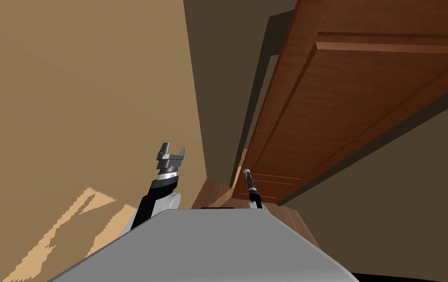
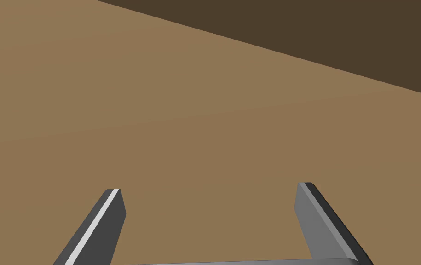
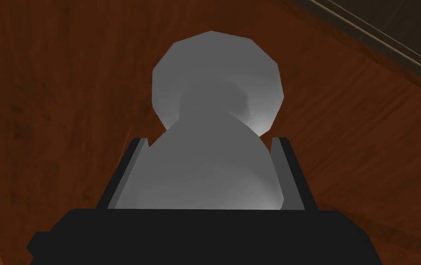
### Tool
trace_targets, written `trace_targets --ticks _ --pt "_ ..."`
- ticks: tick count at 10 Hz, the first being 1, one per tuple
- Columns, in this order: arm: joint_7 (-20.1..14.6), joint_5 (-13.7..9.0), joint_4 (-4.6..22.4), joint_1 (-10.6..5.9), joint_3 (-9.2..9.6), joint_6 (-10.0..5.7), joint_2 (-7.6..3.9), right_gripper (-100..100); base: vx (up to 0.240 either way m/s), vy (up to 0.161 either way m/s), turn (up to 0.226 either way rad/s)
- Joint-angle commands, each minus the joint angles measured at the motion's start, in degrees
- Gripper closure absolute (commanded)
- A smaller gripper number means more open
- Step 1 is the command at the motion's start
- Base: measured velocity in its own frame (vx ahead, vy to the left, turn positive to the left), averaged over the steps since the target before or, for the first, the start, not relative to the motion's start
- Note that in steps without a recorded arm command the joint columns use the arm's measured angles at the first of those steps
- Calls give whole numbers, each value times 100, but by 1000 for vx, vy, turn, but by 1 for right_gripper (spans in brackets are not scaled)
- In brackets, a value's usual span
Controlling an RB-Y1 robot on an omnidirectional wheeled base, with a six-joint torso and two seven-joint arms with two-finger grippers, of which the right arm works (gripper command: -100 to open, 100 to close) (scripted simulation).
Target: Pull the door open
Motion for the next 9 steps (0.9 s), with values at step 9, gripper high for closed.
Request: trace_targets --ticks 9 --pt "-1324 -475 250 -81 -12 -89 -202 100 -44 -12 77"
